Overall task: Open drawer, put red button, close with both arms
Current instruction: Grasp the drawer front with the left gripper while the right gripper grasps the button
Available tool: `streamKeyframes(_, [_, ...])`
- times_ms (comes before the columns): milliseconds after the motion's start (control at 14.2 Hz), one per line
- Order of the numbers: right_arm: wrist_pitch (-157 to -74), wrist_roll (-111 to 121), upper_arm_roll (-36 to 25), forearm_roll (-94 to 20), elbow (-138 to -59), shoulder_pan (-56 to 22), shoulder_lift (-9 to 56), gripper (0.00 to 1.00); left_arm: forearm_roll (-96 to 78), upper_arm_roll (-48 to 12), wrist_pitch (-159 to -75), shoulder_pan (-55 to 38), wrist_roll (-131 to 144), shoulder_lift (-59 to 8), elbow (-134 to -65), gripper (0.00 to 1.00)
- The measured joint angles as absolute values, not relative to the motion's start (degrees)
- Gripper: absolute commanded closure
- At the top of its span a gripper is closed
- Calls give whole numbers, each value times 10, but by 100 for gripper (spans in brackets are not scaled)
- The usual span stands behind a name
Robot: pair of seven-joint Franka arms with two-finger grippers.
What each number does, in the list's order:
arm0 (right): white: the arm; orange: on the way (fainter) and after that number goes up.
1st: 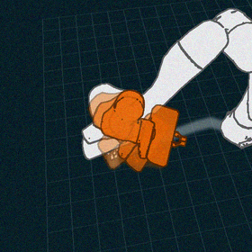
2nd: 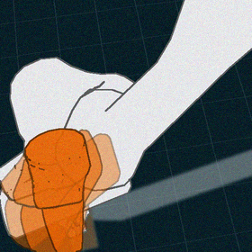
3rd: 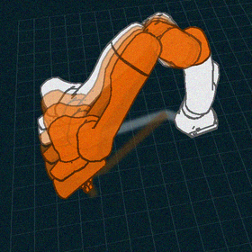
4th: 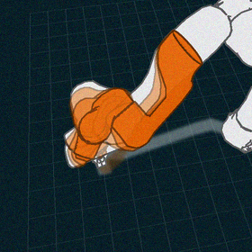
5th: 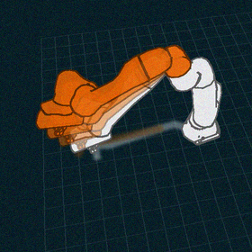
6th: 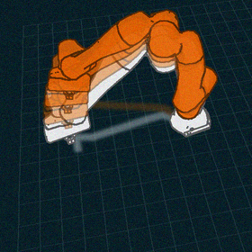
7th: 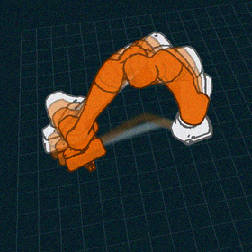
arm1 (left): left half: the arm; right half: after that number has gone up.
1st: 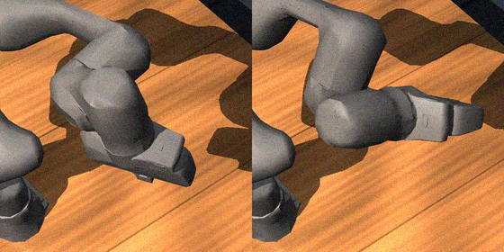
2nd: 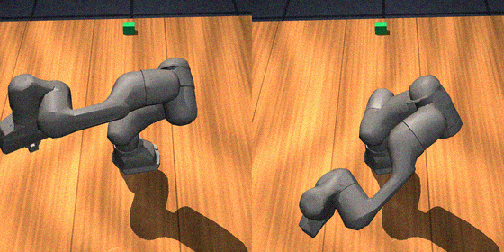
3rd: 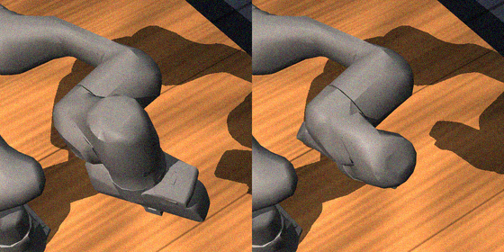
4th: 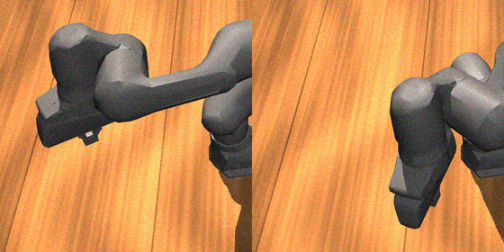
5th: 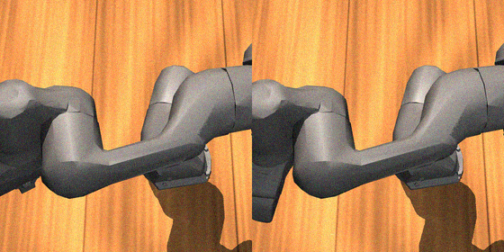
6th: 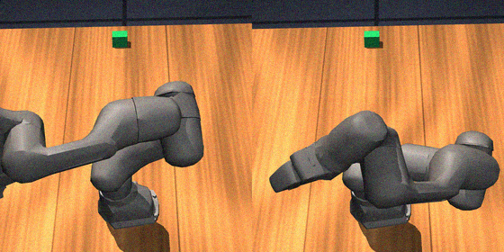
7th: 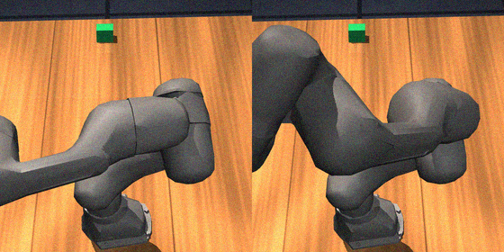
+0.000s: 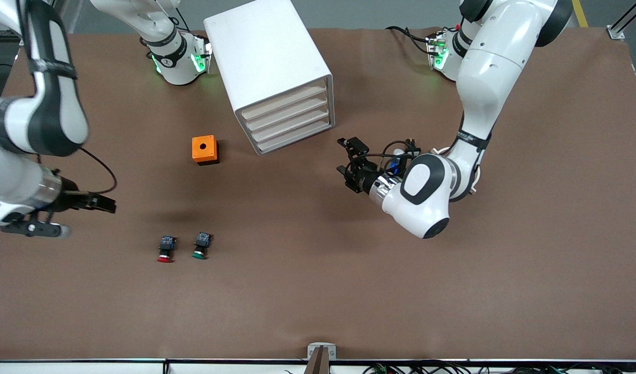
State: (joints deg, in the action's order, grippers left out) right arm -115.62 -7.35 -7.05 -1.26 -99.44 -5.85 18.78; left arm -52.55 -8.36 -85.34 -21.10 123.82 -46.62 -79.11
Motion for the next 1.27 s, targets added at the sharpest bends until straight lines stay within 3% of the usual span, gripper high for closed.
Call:
streamKeyframes(141, [-1205, -119, -70, -13, -1002, -85, 222, 0, -527, -104, -840, -212, 1262, -483, -791, 4])
streamKeyframes(424, [-1310, -144, -69, -13, -1004, -103, 296, 0, -527, -134, -832, -228, 1287, -511, -791, 31])
streamKeyframes(847, [-1420, -150, -73, -16, -1001, -102, 379, 0, -531, -136, -824, -281, 1293, -532, -791, 36])
streamKeyframes(1059, [-1440, -150, -72, -33, -999, -102, 396, 1, -542, -136, -813, -302, 1293, -535, -791, 49])
streamKeyframes(1271, [-1444, -150, -71, -34, -999, -104, 405, 15, -551, -136, -812, -318, 1295, -536, -791, 62])
